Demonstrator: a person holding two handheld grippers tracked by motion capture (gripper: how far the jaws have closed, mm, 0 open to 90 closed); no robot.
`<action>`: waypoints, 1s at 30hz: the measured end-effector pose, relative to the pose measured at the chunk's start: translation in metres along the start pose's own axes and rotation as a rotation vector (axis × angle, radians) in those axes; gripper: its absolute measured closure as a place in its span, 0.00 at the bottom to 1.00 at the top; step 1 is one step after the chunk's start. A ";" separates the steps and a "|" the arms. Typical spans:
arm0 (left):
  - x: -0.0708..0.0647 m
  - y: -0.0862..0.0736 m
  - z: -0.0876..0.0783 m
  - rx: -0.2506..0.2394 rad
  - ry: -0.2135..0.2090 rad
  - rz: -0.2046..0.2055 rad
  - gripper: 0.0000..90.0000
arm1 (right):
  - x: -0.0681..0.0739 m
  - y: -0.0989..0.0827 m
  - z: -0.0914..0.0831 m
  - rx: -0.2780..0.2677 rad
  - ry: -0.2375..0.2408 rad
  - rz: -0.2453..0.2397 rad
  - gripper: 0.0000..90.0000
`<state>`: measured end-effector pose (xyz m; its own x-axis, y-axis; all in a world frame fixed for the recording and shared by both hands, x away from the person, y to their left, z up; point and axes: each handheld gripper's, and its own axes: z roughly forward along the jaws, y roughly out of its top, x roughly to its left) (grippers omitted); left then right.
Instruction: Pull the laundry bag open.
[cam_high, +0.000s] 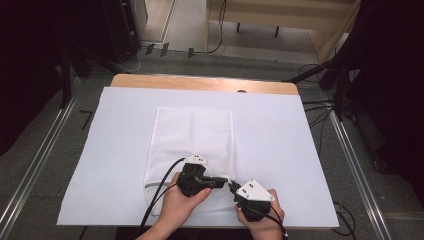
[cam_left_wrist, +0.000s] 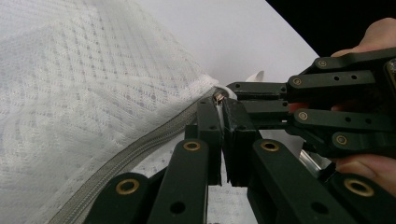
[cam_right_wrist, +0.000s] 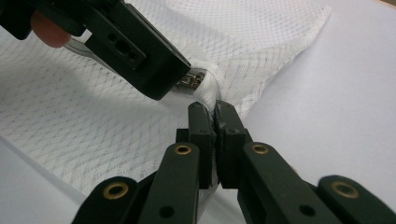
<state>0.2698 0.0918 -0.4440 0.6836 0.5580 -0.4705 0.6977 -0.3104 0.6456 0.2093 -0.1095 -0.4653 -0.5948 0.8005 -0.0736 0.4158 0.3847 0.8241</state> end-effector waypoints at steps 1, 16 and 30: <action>0.000 0.000 0.000 -0.001 0.000 0.001 0.98 | 0.001 0.000 0.000 0.001 0.000 -0.001 0.99; 0.009 -0.006 -0.005 -0.012 0.116 0.030 0.98 | 0.003 0.003 -0.001 -0.005 -0.016 0.009 0.99; 0.051 -0.029 -0.047 -0.037 0.113 -0.084 0.98 | -0.009 0.006 -0.011 -0.037 -0.030 0.037 0.99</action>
<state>0.2747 0.1655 -0.4584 0.5929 0.6646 -0.4547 0.7420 -0.2314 0.6292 0.2093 -0.1200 -0.4537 -0.5586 0.8273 -0.0594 0.4109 0.3382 0.8466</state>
